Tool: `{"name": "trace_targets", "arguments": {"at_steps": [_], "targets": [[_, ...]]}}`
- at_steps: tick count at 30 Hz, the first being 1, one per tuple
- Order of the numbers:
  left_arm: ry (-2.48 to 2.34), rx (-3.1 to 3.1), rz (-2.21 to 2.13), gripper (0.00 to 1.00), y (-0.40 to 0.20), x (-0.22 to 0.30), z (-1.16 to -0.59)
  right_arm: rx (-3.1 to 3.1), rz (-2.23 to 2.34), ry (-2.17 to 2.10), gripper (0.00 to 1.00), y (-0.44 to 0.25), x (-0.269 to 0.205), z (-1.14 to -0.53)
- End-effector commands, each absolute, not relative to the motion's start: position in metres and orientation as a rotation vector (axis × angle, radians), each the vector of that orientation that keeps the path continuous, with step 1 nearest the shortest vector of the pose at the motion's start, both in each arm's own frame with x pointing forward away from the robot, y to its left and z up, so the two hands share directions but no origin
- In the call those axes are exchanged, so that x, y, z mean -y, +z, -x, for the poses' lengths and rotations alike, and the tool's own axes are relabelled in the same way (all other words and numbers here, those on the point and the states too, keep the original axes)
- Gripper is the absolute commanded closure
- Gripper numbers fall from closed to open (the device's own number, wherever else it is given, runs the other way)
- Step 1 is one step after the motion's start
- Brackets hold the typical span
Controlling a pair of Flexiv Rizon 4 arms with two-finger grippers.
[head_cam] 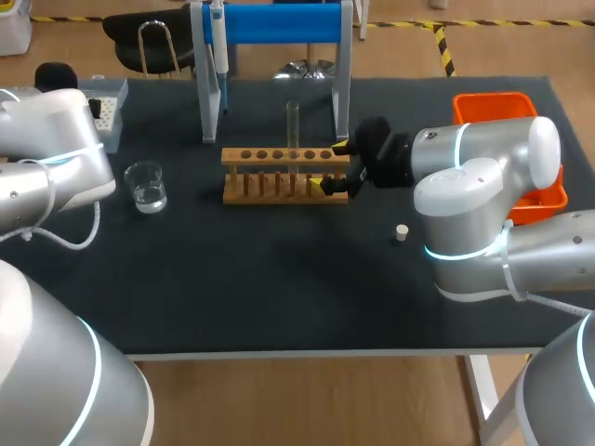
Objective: Invert the test tube, pick up the pipette, mount the tip to pipette, aspirate from beaker and dispense into the tube, eject the tip, return the pipette, and cap with the stopper.
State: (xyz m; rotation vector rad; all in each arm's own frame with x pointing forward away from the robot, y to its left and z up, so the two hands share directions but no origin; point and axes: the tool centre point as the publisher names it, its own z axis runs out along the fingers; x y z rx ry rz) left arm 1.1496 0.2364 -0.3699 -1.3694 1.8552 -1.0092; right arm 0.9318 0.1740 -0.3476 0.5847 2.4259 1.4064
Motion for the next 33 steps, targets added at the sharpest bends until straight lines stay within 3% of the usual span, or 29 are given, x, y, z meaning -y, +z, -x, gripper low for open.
{"name": "trace_targets", "arguments": {"at_steps": [1, 10, 33], "targets": [[-1.008, -1.854, 1.369, 0.68, -0.3715, -0.2367, -1.1514, -2.425, -0.585, 1.407, 0.00, -0.3479, -0.1739, -0.9315], [-1.008, -1.852, 1.364, 0.65, -0.3679, -0.2368, -1.1508, -2.425, -0.585, 1.407, 0.00, -0.3479, -0.1739, -0.9315], [-1.007, -1.851, 1.370, 0.78, -0.3661, -0.2363, -1.1484, -2.425, -0.585, 1.407, 0.00, -0.3479, -0.1739, -0.9315]]}}
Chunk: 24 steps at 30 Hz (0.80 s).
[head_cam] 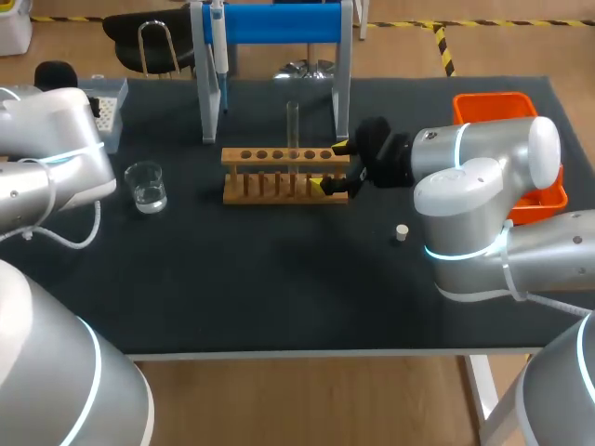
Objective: Invert the test tube, pick up the pipette, mount the tip to pipette, aspirate from beaker and dispense into the tube, eject the tip, return the pipette, and cap with the stopper.
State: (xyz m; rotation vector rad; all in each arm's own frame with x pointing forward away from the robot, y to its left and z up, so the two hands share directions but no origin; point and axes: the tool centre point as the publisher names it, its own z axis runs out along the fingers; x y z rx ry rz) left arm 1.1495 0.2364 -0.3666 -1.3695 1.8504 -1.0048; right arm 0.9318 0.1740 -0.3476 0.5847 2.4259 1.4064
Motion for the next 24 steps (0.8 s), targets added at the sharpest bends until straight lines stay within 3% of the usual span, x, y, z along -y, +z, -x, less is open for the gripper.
{"name": "trace_targets", "arguments": {"at_steps": [1, 8, 16, 24], "targets": [[-1.007, -1.852, 1.370, 0.79, -0.3662, -0.2363, -1.1483, -2.425, -0.585, 1.407, 0.00, -0.3479, -0.1739, -0.9315], [-1.010, -1.852, 1.373, 0.83, -0.3673, -0.2355, -1.1465, -2.425, -0.585, 1.407, 0.00, -0.3479, -0.1739, -0.9315], [-1.010, -1.852, 1.375, 1.00, -0.3679, -0.2359, -1.1449, -2.425, -0.585, 1.407, 0.00, -0.3479, -0.1739, -0.9315], [-1.013, -1.849, 1.371, 1.00, -0.3652, -0.2359, -1.1442, -2.425, -0.585, 1.407, 0.00, -0.3479, -0.1739, -0.9315]]}}
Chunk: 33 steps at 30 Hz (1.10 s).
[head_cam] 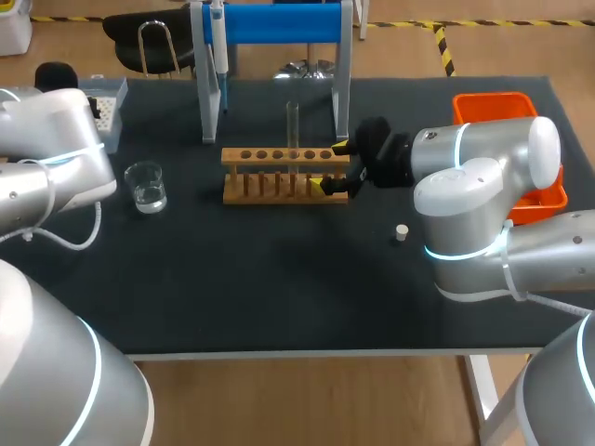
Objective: Invert the test tube, pick up the pipette, mount the tip to pipette, aspirate from beaker and dispense into the tube, eject the tip, return the pipette, and cap with the stopper.
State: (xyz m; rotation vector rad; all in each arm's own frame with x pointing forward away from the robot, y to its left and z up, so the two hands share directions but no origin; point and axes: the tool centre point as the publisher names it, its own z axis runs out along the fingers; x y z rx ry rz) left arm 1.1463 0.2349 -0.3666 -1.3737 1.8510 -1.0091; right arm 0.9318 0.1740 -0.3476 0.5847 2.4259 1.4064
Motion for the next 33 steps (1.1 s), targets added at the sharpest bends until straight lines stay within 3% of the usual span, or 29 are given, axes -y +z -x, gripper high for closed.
{"name": "trace_targets", "arguments": {"at_steps": [1, 33], "targets": [[-1.013, -1.849, 1.370, 1.00, -0.364, -0.236, -1.144, -2.425, -0.585, 1.407, 0.00, -0.348, -0.174, -0.931], [-0.990, -1.782, 1.271, 1.00, -0.293, -0.234, -1.142, -2.425, -0.585, 1.407, 0.00, -0.348, -0.174, -0.931]]}}
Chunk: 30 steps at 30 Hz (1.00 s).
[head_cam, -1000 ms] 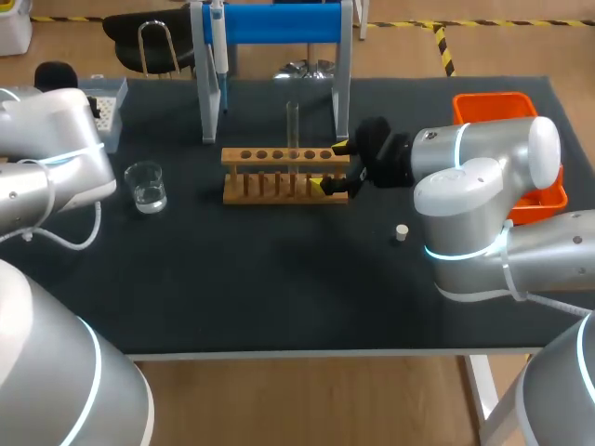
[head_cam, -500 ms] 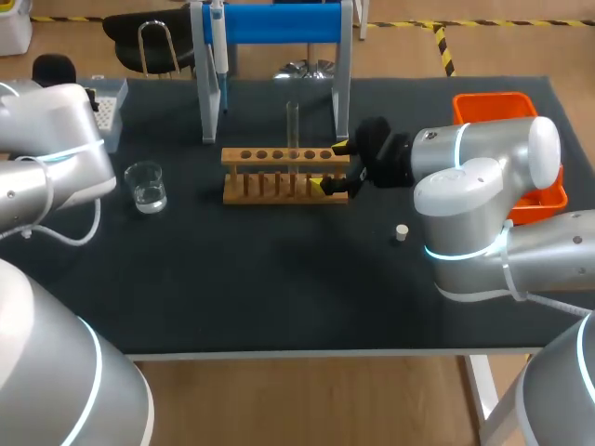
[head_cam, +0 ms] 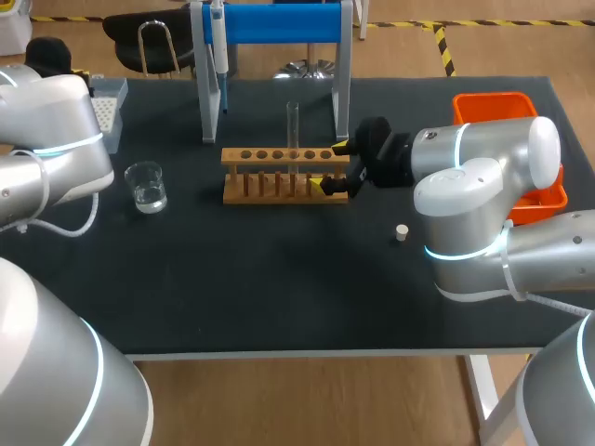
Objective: Invert the test tube, pick up the pipette, mount the tip to pipette, aspirate from beaker and dispense into the tube, eject the tip, return the pipette, and cap with the stopper.
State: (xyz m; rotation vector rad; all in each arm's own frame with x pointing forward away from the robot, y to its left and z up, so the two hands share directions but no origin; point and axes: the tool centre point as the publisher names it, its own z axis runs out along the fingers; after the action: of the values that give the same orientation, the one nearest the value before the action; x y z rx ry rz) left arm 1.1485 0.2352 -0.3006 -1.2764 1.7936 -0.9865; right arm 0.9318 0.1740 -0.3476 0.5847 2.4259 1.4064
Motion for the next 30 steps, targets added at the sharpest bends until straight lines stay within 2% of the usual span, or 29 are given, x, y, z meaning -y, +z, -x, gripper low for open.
{"name": "trace_targets", "arguments": {"at_steps": [1, 13, 22, 30], "targets": [[-0.987, -1.779, 1.264, 1.00, -0.290, -0.234, -1.141, -2.425, -0.585, 1.407, 0.00, -0.348, -0.174, -0.931], [-1.013, -1.858, 1.111, 1.00, -0.240, -0.207, -1.110, -2.425, -0.585, 1.407, 0.00, -0.348, -0.174, -0.931], [-1.110, -2.140, 0.833, 1.00, -0.192, -0.151, -1.041, -2.425, -0.585, 1.407, 0.00, -0.348, -0.174, -0.931], [-1.110, -2.140, 0.833, 1.00, -0.192, -0.151, -1.041, -2.425, -0.585, 1.407, 0.00, -0.348, -0.174, -0.931]]}}
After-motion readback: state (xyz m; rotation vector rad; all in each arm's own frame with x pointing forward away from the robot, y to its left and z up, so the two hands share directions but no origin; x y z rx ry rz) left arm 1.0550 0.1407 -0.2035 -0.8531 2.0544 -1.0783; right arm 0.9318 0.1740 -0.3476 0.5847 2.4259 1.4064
